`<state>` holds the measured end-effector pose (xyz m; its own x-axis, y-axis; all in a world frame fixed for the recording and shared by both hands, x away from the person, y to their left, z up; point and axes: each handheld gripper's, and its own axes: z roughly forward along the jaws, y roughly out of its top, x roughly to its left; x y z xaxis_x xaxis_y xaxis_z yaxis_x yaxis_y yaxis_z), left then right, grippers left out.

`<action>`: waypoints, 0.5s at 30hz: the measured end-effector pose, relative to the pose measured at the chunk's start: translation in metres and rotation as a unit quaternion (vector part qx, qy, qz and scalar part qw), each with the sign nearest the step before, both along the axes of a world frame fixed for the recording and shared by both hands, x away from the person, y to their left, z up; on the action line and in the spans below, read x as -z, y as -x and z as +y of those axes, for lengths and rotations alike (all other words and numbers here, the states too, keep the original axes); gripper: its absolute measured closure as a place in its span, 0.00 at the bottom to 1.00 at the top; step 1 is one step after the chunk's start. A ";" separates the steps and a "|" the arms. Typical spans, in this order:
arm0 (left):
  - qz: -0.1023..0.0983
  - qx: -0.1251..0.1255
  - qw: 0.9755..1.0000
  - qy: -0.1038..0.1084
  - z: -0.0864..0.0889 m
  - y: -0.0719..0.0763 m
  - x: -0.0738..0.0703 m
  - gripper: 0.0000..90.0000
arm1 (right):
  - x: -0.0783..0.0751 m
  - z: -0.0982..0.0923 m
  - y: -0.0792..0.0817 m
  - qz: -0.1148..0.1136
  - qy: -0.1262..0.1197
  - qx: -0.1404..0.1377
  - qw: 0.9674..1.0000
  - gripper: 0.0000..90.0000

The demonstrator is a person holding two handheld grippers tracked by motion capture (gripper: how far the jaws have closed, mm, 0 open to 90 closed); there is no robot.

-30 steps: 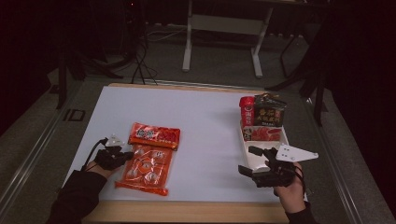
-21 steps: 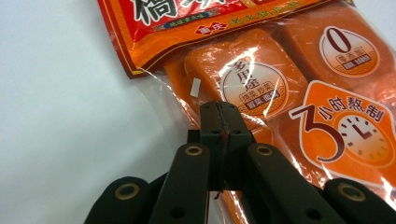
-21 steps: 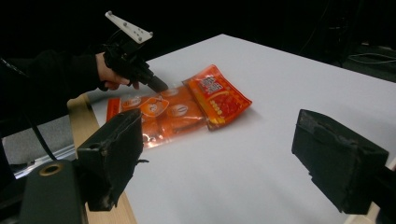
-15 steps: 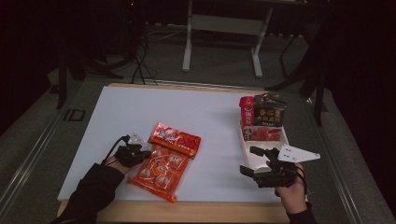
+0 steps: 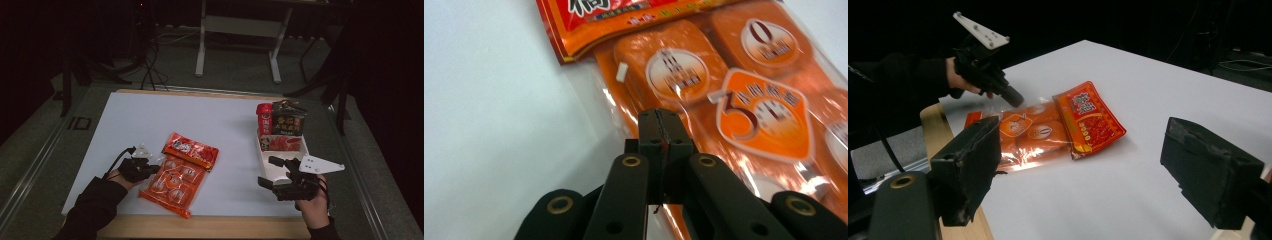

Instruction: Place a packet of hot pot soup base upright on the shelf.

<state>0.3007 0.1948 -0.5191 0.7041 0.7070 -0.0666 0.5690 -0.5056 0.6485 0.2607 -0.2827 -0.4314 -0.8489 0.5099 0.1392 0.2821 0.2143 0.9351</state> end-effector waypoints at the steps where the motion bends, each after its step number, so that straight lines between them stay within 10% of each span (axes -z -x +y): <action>1: 0.005 0.002 1.000 0.002 0.002 0.003 0.000 1.00 | 0.000 0.000 0.000 0.000 0.000 0.000 1.000 0.18; 15: 0.022 -0.011 1.000 0.009 0.002 0.017 0.012 1.00 | 0.002 0.003 -0.001 0.004 0.003 -0.002 1.000 0.18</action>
<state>0.2839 0.1970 -0.5307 0.6851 0.7201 -0.1102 0.6074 -0.4812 0.6320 0.2616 -0.2799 -0.4330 -0.8497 0.5078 0.1419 0.2881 0.2219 0.9315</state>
